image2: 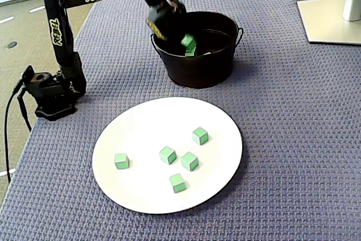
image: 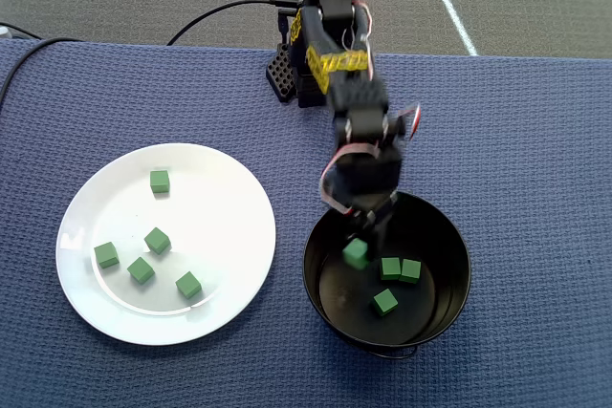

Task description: Pick up the items on the white plate and put them in the black container.

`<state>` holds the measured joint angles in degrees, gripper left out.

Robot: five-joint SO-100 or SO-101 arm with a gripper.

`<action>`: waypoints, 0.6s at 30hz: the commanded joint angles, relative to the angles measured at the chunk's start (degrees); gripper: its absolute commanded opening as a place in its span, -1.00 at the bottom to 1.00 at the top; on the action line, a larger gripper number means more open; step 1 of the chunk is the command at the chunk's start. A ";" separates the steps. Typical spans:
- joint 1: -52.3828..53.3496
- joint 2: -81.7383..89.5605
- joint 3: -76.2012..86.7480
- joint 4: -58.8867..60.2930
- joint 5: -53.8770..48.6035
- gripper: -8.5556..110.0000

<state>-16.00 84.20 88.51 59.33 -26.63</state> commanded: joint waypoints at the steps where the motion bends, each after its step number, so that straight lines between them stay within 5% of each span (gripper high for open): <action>1: -1.76 0.79 6.50 -6.42 1.58 -0.70; 5: -0.18 7.21 -5.19 4.31 6.33 -0.26; 10: 16.17 16.08 -34.72 24.17 11.78 -0.36; 14: 38.14 20.13 -38.14 34.10 -7.12 -0.38; 18: 54.40 21.27 -13.97 23.03 -27.60 -0.42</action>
<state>23.73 103.18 59.41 88.24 -37.35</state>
